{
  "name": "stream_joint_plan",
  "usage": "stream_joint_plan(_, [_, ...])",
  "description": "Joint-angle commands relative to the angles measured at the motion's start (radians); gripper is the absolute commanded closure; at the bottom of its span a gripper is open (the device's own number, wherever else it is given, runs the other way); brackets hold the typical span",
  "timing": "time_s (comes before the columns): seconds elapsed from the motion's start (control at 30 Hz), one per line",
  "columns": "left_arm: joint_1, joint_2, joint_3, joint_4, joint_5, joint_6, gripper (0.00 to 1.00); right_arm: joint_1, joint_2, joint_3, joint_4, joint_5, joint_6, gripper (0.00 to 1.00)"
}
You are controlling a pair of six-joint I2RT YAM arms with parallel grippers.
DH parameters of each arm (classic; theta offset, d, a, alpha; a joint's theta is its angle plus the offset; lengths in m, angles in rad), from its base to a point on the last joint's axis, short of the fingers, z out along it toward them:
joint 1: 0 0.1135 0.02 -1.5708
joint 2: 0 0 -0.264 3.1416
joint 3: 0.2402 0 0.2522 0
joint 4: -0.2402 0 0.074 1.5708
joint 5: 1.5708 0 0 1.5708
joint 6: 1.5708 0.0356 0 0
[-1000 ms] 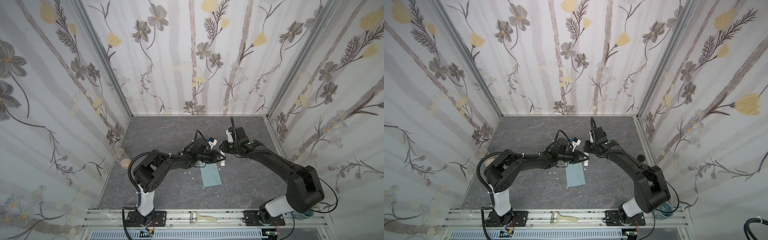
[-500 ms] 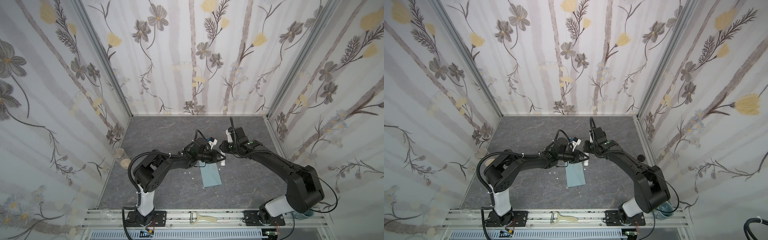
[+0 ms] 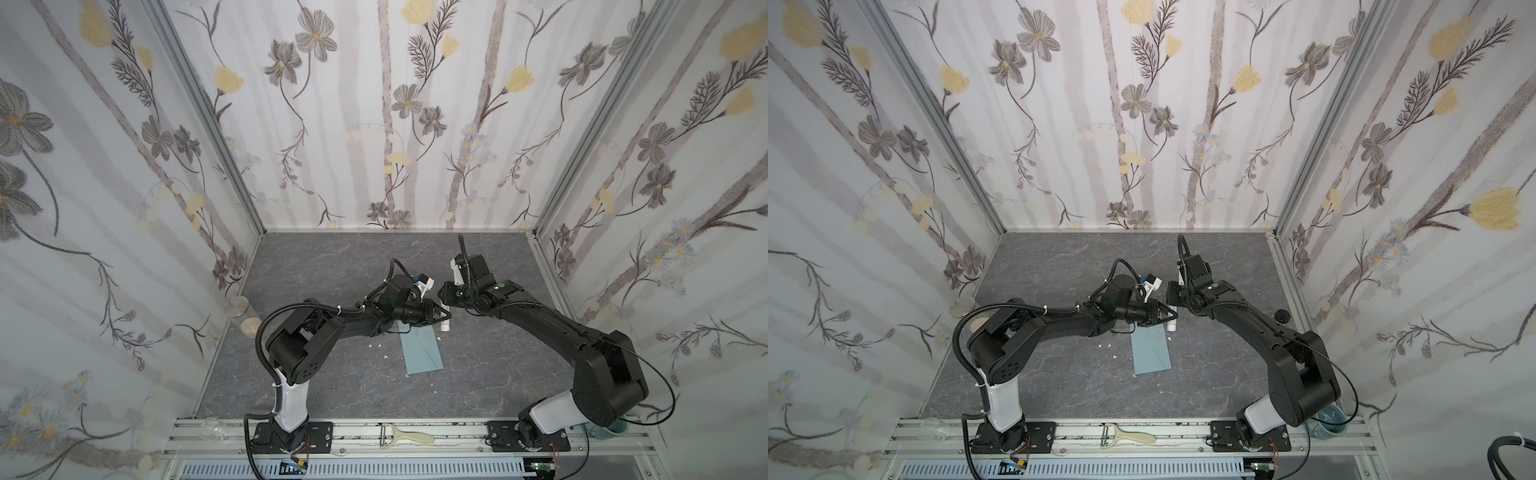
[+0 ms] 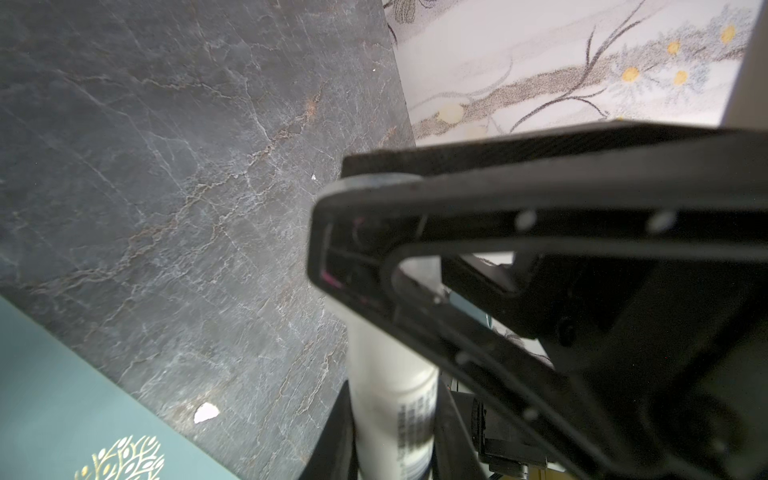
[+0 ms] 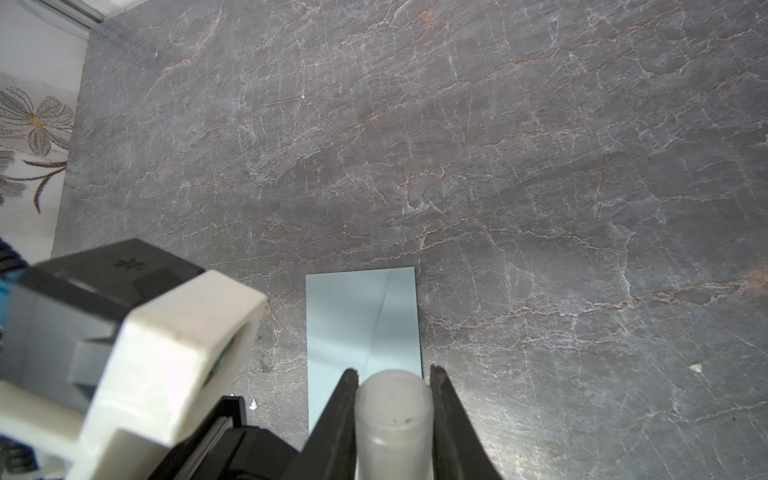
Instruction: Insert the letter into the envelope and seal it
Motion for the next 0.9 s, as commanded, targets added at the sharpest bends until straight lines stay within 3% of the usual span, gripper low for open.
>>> stream_joint_plan(0.0, [0.005, -0.002, 0.013, 0.049, -0.01, -0.005, 1.0, 0.004, 0.007, 0.005, 0.004, 0.01, -0.011, 0.73])
stream_joint_plan(0.87, [0.013, -0.008, 0.016, 0.06, -0.028, -0.027, 1.0, 0.04, -0.01, 0.0, 0.012, 0.086, -0.009, 0.75])
